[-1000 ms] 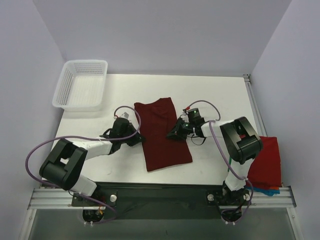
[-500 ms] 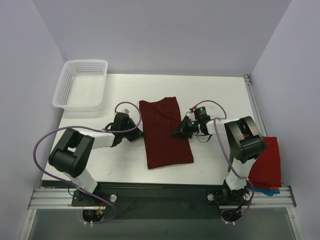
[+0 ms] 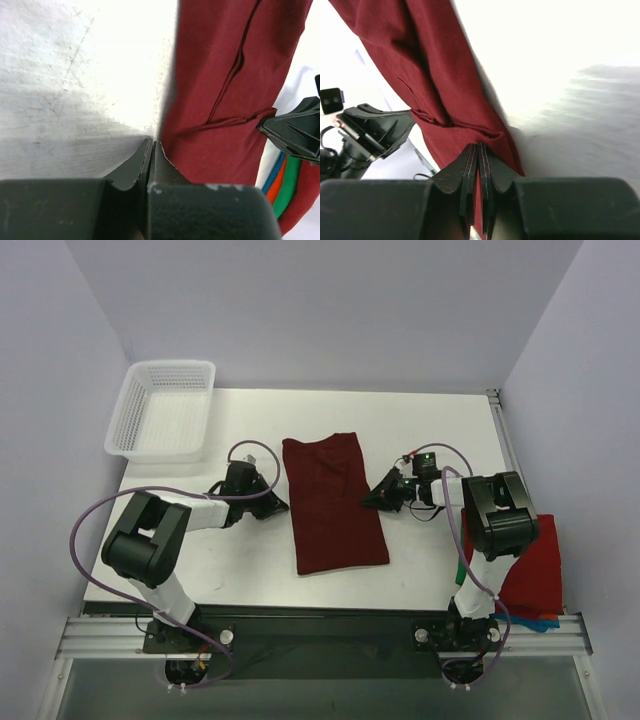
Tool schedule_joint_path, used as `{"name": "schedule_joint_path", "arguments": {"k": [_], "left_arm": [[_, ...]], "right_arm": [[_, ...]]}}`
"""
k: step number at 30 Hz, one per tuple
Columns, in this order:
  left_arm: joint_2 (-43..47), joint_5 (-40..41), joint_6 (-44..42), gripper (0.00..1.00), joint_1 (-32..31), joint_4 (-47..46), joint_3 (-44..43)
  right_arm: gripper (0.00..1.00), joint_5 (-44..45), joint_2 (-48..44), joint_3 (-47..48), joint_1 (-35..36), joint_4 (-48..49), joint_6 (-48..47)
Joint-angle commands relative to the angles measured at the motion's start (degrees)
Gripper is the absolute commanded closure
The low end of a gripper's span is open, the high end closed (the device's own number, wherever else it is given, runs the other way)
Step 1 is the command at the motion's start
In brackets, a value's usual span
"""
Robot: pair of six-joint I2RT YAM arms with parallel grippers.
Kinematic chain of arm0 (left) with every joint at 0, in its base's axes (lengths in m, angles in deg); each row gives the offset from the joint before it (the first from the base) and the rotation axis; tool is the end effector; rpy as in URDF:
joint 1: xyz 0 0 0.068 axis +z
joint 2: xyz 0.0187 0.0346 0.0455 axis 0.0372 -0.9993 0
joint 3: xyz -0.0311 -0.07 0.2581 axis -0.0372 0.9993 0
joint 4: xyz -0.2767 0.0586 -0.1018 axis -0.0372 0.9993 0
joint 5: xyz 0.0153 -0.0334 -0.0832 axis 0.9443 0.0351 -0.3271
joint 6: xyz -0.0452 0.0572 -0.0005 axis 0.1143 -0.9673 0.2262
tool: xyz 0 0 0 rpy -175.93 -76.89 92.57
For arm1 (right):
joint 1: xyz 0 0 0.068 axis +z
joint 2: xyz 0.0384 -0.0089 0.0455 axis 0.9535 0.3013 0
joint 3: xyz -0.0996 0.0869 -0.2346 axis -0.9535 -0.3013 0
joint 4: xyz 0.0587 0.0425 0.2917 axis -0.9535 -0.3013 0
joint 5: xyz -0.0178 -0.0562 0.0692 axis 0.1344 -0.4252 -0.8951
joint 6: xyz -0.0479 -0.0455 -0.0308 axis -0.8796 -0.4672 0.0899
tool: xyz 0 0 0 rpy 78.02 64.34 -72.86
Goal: Fold and stack the t-shirts
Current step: Fold the folded rectangular tshirt in 1/3 of the way, then grab one side of the 2/3 rectangular tshirt with both arms
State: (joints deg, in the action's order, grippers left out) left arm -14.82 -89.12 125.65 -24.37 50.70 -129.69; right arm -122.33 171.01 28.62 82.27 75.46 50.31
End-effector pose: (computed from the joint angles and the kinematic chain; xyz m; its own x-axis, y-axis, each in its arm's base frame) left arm 0.3238 -0.1471 0.0716 -0.8002 -0.5280 -0.2842 -0.2300 0.7080 -0.6677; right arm 0.3678 0.1063 0.0693 -0.9042 0.3990 -0.1523 0.0680 0.4865 0.8710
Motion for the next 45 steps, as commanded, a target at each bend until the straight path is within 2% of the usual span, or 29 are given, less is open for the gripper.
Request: {"name": "schedule_joint_path", "arguments": {"k": [1,10,17,20,23,24,26,27,29,38,45], "left_arm": [[-1.58,1.46,-2.56,1.0,0.88,3.51,-2.2],[-1.32,0.58,-3.61,1.0,1.5,5.88,-5.63],[3.95,-1.79,-4.93,1.0,1.59,7.64,-6.16],[7.55,-3.37,-5.19,0.87,1.59,8.08,-4.06],[12.11,-4.52,-5.63,0.72,1.41,9.48,-0.72],[13.35,-5.13,-5.81,0.7,1.41,9.75,0.16],[17.2,-5.31,-6.16,0.61,0.97,10.88,3.32],[18.45,-5.74,-6.68,0.59,0.62,11.15,4.29],[21.69,-5.84,-6.95,0.54,-0.08,13.68,6.92],[29.35,-7.24,-4.32,0.43,-6.59,12.92,16.77],[31.03,-8.91,-2.12,0.35,-11.59,8.52,20.47]], "right_arm": [[0.93,-0.95,1.67,-1.76,-1.8,1.6,1.06],[0.92,-6.74,1.76,-6.24,-4.62,11.27,7.99],[0.92,-10.09,2.64,-7.74,-5.41,18.47,12.75],[0.91,-10.61,1.33,-7.47,-5.5,18.66,13.37],[0.83,-6.95,-3.5,-5.9,-5.41,12.27,10.31],[0.8,-4.75,-7.25,-4.67,-5.32,2.15,4.55],[0.73,0.61,-11.23,-2.04,-4.44,-11.14,-0.32],[0.71,6.03,-15.07,-1.59,-4.18,-14.53,-4.17],[0.68,9.58,-18.7,-1.5,-3.65,-21.55,-6.48],[0.67,18.3,-39.34,-15.46,-1.02,-30.98,-12.38],[0.59,20.67,-51.83,-25.4,0.92,-36.09,-12.12]]}}
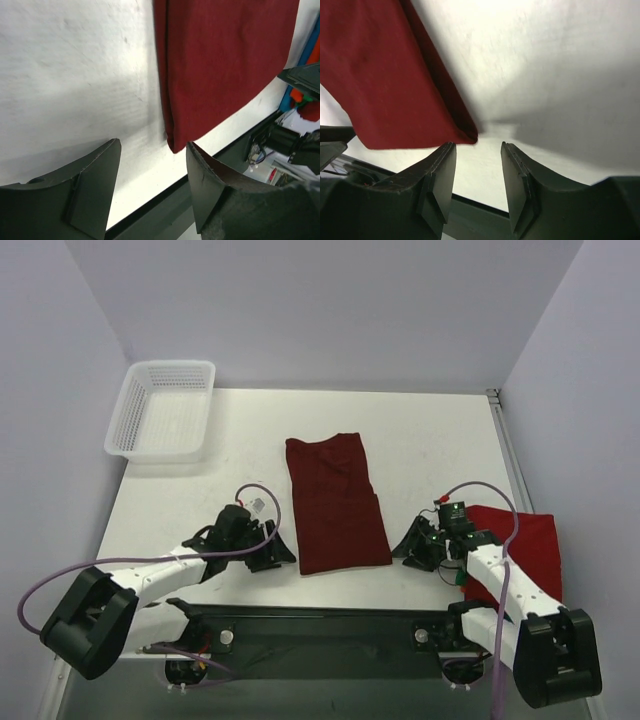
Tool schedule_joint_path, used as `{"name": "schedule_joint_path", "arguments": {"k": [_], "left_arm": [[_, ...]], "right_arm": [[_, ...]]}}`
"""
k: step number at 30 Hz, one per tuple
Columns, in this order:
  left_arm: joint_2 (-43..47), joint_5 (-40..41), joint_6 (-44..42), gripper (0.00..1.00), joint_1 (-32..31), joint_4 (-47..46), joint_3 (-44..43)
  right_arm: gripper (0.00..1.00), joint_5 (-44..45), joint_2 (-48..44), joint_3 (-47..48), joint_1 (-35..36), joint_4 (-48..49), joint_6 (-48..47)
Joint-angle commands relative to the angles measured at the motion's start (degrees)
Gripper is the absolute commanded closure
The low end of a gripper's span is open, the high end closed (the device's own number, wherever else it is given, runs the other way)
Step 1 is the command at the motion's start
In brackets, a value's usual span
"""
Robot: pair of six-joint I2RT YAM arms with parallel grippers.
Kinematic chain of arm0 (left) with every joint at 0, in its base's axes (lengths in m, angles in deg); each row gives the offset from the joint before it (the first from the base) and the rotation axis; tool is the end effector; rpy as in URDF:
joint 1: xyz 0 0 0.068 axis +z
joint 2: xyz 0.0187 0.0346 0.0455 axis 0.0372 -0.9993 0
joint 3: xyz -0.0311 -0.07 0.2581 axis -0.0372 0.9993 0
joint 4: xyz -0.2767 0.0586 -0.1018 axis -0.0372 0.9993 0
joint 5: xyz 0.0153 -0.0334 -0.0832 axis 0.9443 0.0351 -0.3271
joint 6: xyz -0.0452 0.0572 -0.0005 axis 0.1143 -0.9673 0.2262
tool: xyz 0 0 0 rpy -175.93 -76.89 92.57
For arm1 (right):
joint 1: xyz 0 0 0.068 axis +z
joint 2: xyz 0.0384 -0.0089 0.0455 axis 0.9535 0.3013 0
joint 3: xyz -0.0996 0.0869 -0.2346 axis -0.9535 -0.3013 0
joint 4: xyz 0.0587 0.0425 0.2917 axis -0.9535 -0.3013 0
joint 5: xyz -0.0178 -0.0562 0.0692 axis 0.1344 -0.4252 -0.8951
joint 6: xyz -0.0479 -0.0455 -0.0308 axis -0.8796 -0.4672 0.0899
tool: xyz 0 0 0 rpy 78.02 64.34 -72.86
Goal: Fold and stack the t-shirts
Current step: Grab one side of the 2/3 rectangular tshirt with both arms
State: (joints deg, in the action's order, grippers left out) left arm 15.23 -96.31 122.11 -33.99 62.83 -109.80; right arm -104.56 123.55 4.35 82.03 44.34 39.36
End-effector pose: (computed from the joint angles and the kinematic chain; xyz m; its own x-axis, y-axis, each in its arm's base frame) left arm 0.2012 -0.1497 0.0919 -0.9309 -0.2778 -0.2371 -0.0407 0.7240 -0.6886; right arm 0.2302 0.0659 0.1188 -0.8496 0.4236 -0.3142 0.1163 0.7316 0.6718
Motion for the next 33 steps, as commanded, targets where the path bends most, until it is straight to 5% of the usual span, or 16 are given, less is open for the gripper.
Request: {"name": "schedule_joint_path", "arguments": {"k": [1,12,22,33], "left_arm": [[0.8,-1.37,1.6,0.35,-2.68,-3.96,0.93],[-6.58,0.91,7.48,0.41,-9.71,-13.54,3.31],[-2.82,11.36,11.88,0.48,-13.84,-6.0,4.01],[-3.77,12.43,12.41,0.51,-13.93,-6.42,2.78]], "right_arm": [[0.58,3.08,-5.44,-1.67,1.86,-5.41,-1.0],[0.6,8.17,-6.69,-6.32,8.1,-3.13,4.8],[0.6,10.99,-9.41,-10.1,8.19,2.31,9.11],[0.62,10.99,-5.37,-12.3,8.28,8.65,11.4]]}}
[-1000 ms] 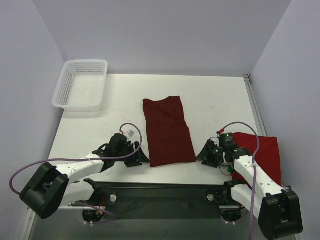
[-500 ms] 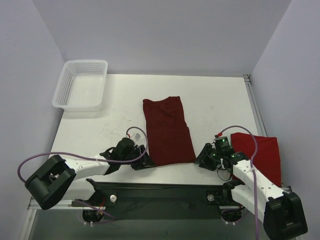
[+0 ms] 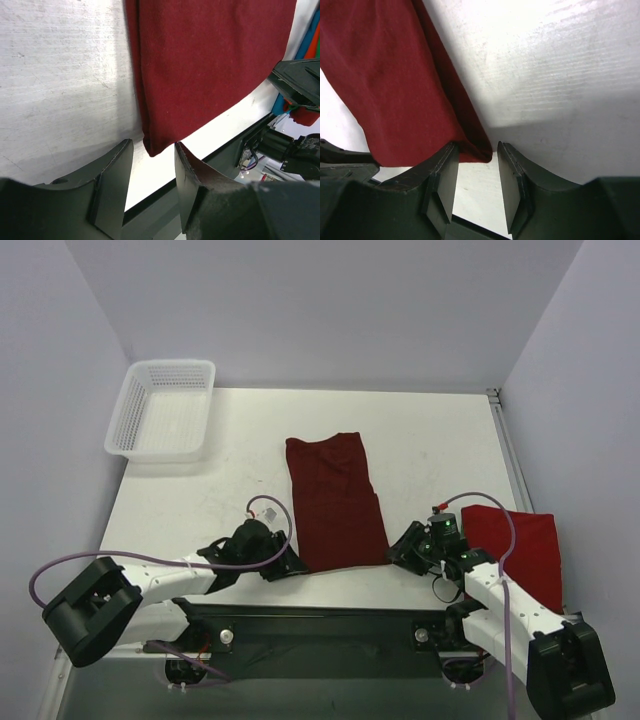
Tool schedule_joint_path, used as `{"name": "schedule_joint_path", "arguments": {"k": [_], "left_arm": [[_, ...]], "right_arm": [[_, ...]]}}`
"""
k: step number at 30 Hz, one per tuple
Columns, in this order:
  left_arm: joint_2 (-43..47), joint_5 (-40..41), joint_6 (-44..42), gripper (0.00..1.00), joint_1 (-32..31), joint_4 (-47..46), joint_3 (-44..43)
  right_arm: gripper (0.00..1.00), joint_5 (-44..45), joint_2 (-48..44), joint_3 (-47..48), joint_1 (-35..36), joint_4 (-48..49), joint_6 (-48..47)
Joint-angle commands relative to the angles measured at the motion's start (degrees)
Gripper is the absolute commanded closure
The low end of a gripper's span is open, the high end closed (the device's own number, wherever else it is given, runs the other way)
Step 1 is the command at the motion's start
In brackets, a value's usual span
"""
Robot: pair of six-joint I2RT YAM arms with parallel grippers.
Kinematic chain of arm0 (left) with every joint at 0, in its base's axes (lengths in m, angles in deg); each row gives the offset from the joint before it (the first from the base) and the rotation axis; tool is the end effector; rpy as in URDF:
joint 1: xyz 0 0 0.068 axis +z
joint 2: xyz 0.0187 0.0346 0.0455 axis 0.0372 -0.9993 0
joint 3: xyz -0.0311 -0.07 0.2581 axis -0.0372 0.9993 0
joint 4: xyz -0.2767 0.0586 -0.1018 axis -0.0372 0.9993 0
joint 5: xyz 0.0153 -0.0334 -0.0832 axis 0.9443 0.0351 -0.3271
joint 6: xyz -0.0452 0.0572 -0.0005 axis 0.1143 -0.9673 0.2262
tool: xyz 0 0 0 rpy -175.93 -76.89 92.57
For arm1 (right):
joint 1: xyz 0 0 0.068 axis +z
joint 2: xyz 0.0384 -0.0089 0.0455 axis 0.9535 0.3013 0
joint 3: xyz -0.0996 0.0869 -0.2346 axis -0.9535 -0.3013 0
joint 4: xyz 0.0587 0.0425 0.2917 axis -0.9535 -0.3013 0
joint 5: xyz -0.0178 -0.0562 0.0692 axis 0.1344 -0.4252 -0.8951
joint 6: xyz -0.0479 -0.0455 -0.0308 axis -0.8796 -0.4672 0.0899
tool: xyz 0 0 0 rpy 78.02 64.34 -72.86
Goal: Fold and stack the t-shirts
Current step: Grab one side of the 2/3 rectangular tshirt with both arms
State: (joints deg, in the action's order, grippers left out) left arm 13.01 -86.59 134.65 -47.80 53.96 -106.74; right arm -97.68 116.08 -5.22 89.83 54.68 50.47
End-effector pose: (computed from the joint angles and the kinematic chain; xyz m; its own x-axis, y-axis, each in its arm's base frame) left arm 0.1674 -0.1871 0.0781 -0.9261 -0.3096 -0.2157 -0.0710 0.7045 -0.7062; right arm 0.2044 0.0849 0.1013 -0.7969 0.5042 -0.3328 0.1301 0.6812 0.7205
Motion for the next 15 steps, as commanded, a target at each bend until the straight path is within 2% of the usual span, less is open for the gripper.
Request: {"name": "schedule_joint_path", "arguments": {"k": [1,8,15], "left_arm": [[-1.8,2.88,-0.05,0.51,-0.12,2.36,-0.37],[-3.83,3.23,0.65,0.55,-0.73,0.61,-0.72],[-5.76,3.23,2.32,0.64,-1.96,-2.73,-0.37]], "right_arm": [[0.62,4.11,2.28,-2.91,0.39,-1.25,0.38],[0.65,3.05,1.67,-3.7,1.0,-1.07,1.0],[0.72,1.12,2.63,-4.05,1.88,-0.02,1.44]]}}
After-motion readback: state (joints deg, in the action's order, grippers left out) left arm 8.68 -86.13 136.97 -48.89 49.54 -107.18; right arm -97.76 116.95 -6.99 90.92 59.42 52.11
